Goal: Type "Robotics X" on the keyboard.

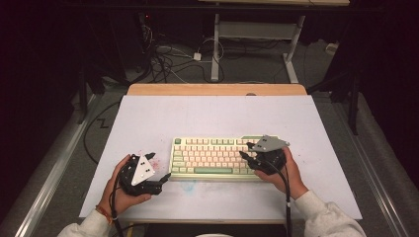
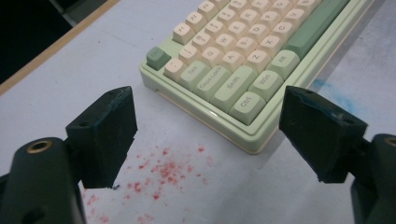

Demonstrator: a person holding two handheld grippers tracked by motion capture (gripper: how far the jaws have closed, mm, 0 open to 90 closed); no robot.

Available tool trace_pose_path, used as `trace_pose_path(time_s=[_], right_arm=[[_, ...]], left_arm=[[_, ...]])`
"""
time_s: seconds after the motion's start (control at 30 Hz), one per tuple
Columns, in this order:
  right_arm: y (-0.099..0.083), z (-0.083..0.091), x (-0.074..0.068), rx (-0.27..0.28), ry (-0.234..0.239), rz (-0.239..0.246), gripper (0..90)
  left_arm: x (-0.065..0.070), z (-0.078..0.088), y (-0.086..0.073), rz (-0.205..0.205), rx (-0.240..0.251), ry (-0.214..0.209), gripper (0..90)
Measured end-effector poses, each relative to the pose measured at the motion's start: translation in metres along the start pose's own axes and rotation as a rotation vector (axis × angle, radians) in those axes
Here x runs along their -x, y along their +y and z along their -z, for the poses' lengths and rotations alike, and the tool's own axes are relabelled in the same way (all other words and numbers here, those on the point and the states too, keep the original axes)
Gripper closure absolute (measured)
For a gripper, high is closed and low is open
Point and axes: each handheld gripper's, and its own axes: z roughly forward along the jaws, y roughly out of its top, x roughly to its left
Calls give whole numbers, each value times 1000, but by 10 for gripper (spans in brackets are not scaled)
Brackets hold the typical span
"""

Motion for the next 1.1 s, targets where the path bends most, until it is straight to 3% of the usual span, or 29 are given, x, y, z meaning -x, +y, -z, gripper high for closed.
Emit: trace_pose_path(time_s=[0.23, 0.37, 1.0, 1.1], right_arm=[[9, -23, -3, -38, 75, 34, 846], [11, -36, -3, -58, 94, 47, 894], [13, -55, -9, -122, 89, 86, 900], [10, -56, -9, -130, 97, 67, 900]], left_arm=[[3, -6, -7, 1, -49, -12, 172], [1, -6, -7, 18, -42, -12, 171], [3, -3, -10, 18, -53, -13, 173], [4, -3, -9, 16, -53, -16, 173]])
